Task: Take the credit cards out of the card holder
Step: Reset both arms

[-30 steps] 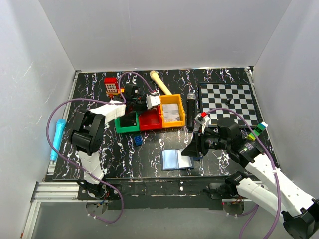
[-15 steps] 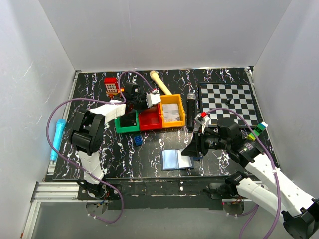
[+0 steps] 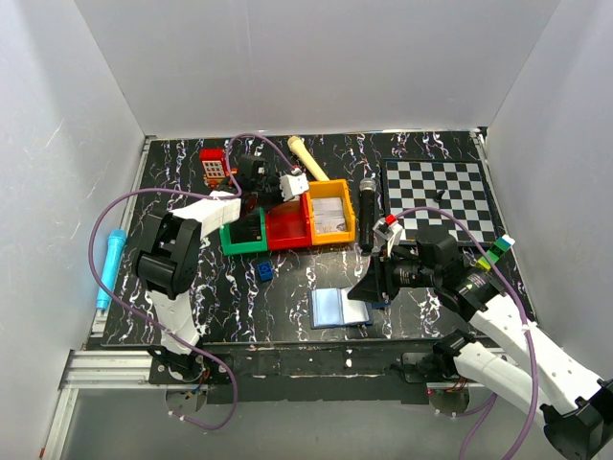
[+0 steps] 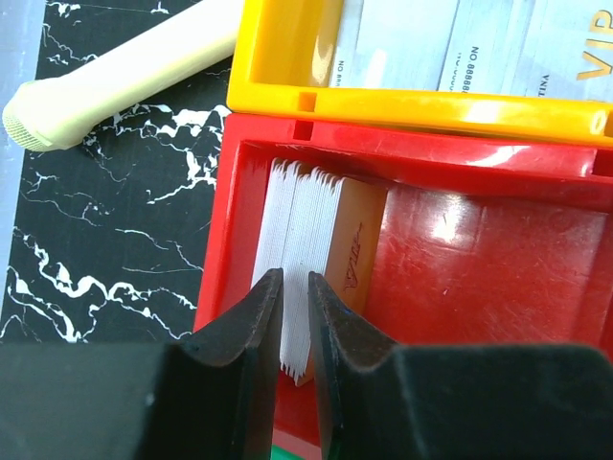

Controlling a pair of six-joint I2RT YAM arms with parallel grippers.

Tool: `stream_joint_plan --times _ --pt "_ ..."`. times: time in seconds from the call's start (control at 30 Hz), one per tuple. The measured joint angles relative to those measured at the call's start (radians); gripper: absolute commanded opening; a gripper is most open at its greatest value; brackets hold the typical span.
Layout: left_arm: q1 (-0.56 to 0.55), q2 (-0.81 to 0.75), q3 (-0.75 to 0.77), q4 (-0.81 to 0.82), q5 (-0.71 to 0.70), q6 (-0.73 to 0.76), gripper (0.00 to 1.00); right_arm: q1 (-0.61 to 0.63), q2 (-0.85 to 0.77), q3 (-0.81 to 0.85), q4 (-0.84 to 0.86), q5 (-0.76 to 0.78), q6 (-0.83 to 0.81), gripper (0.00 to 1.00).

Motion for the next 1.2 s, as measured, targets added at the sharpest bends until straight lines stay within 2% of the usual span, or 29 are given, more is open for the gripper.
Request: stream_joint_plan --times 0.3,0.43,0.57,0.6,0.67,0.9,1.07,1.2 --pt "0.000 0.000 0.003 0.018 -0.016 0.000 0.19 0.000 0.005 0.000 0.000 0.000 0.000 0.54" --pt "0.000 0.000 0.003 0.039 -0.041 -0.006 0.25 0.000 0.005 0.000 0.000 0.000 0.000 0.54" --pt "0.000 -0.009 0.003 0.083 -0.082 -0.017 0.38 0.000 0.005 0.000 0.000 0.000 0.000 0.55" --pt "0.000 -0.016 0.003 0.092 -0.093 -0.027 0.43 0.000 0.005 0.000 0.000 0.000 0.000 0.55" --pt "0.000 -0.035 0.010 0.107 -0.126 -0.065 0.98 0.000 0.005 0.000 0.000 0.000 0.000 0.55" --pt "0.000 -0.174 0.047 0.121 -0.300 -0.318 0.98 0.000 0.003 0.000 0.000 0.018 0.003 0.57" --pt "0.024 -0.417 0.000 0.018 -0.512 -0.696 0.98 0.000 -0.024 0.001 -0.006 0.097 0.010 0.58" --pt "0.164 -0.663 -0.073 -0.143 -0.530 -1.033 0.98 0.000 -0.049 0.013 -0.037 0.212 0.029 0.60"
